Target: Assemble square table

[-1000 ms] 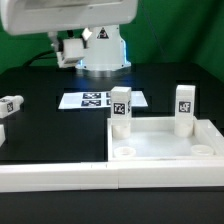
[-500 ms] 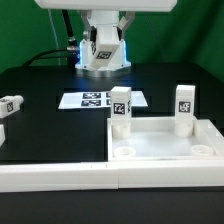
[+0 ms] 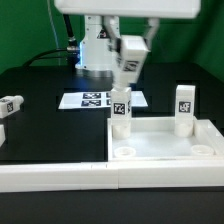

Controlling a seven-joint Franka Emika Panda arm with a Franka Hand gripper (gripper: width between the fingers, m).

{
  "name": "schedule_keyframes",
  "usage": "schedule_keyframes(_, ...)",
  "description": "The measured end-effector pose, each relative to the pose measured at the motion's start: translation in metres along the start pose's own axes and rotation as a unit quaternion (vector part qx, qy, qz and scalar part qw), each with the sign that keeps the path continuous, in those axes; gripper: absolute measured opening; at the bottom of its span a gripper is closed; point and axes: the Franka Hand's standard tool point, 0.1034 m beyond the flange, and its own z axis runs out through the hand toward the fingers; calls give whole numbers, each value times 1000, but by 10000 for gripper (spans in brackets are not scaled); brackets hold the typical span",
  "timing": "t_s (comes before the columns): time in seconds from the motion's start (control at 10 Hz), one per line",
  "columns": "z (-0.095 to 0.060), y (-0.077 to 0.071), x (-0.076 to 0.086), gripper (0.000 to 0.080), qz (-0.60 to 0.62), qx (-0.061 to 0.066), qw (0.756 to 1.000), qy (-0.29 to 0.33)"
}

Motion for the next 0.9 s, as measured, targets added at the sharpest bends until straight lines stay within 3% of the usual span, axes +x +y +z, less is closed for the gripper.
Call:
schedule_keyframes(0.2,-3,-31,28,290,10,12,998,64)
schedule_keyframes(0.3,-14,-35,42,290,10,11,996,91)
schedule_keyframes(0.4,-13,-28,44,290,3,-3,990,142)
schedule_keyframes(0.5,-7,-25,35,290,5,-10,986,169)
schedule_keyframes(0.7,-6,-20,33,290,-5,-19,982,187)
schedule_keyframes(0.8,3,2,12,290,-21,-26,984,176)
schedule_keyframes(0.9,9,15,1,290,-20,-19,987,161)
